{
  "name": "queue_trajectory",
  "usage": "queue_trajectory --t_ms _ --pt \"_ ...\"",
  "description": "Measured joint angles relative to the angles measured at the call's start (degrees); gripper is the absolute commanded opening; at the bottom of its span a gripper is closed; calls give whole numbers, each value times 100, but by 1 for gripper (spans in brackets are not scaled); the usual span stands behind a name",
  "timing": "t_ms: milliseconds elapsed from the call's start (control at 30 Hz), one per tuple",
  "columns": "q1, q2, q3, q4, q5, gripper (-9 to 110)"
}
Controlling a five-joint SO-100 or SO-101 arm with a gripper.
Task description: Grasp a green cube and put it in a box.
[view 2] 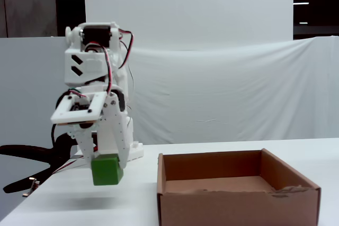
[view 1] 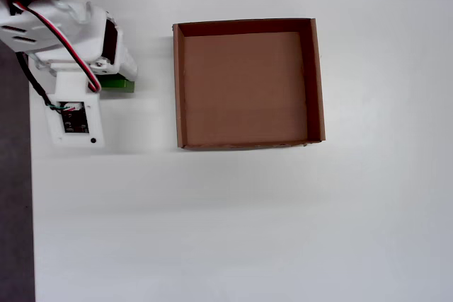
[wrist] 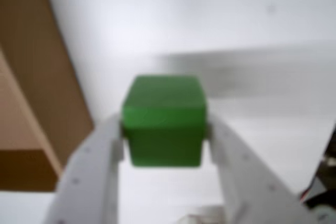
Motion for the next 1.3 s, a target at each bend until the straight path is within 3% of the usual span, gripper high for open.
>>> queue_trajectory --t_ms 367,800,1300 --pt "-105 -703 -1547 237 9 15" --pt "-1521 -791 -2487 1134 202 15" --pt "-2531 -1837 -2971 519 615 15"
